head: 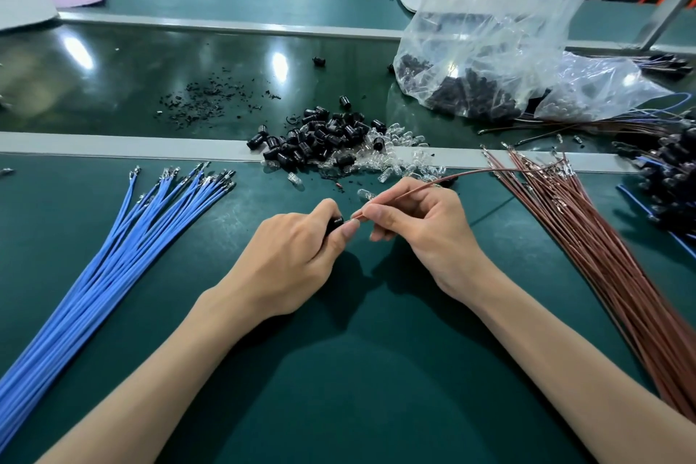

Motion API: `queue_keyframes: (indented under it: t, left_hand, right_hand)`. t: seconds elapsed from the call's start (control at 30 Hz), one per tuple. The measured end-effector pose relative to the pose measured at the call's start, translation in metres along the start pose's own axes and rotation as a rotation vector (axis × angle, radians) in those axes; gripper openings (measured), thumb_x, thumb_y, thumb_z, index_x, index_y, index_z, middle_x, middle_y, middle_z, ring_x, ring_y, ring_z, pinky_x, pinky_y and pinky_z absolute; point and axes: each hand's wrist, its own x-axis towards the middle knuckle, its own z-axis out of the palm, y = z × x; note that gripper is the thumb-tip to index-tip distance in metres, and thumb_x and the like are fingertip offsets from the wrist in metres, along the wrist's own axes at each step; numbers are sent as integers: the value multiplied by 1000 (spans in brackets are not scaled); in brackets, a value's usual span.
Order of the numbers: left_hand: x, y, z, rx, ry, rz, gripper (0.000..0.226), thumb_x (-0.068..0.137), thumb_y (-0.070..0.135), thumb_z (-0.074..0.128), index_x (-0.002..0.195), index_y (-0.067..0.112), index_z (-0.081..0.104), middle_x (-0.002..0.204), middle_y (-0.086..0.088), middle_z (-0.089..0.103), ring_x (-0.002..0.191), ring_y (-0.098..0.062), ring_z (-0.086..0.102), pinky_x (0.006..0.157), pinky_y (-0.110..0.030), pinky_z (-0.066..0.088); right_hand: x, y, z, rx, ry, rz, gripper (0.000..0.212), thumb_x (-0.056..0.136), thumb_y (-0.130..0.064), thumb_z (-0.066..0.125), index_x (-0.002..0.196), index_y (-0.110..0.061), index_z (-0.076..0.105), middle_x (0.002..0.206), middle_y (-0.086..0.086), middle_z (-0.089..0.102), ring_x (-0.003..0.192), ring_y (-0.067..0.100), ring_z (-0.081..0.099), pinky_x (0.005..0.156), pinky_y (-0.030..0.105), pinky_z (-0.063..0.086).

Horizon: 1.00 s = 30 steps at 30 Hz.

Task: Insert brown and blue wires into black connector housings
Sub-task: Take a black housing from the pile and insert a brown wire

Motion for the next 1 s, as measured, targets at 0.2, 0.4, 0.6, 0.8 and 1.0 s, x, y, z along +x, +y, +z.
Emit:
queue_keyframes:
  t: [0.2,0.4,0.6,0.8,1.0]
  left_hand:
    - [0,1,2,82,18,26,45,92,52,21,80,15,42,53,5,41,55,-28,47,54,-37,33]
    - [-1,1,2,69,13,52,53,94,62,18,76,16,37,54,5,40,56,-27,46,55,-38,31]
    - [-2,0,2,51,5,78,38,93,52,21,82,19,36,54,10,38,55,-16,33,57,-32,22]
    - [1,-2,3,-30,97,59,36,95,48,35,100,17,53,84,13,53,73,-15,48,60,-27,31]
    - [1,-1,6,32,112,87,39,94,46,41,85,13,61,76,5,60,74,-15,49,57,-28,38]
  right_hand:
    - [0,0,2,-2,37,-41,12,77,-11,73,71,-20,68,72,-1,73,57,6,61,57,13,47]
    - [0,-1,1,-24,99,-33,7,76,-20,72,70,-20,68,72,0,73,58,7,59,57,14,46]
    - [-1,0,5,-72,7,-36,10,73,-16,74,68,-22,69,72,-5,70,59,5,62,58,14,48]
    - [2,0,2,-70,91,-50,6,69,-22,75,65,-25,72,66,-8,67,57,2,57,57,11,44]
    - [0,-1,2,-125,19,2,12,81,-20,71,93,-21,67,70,-2,71,64,8,62,62,16,48]
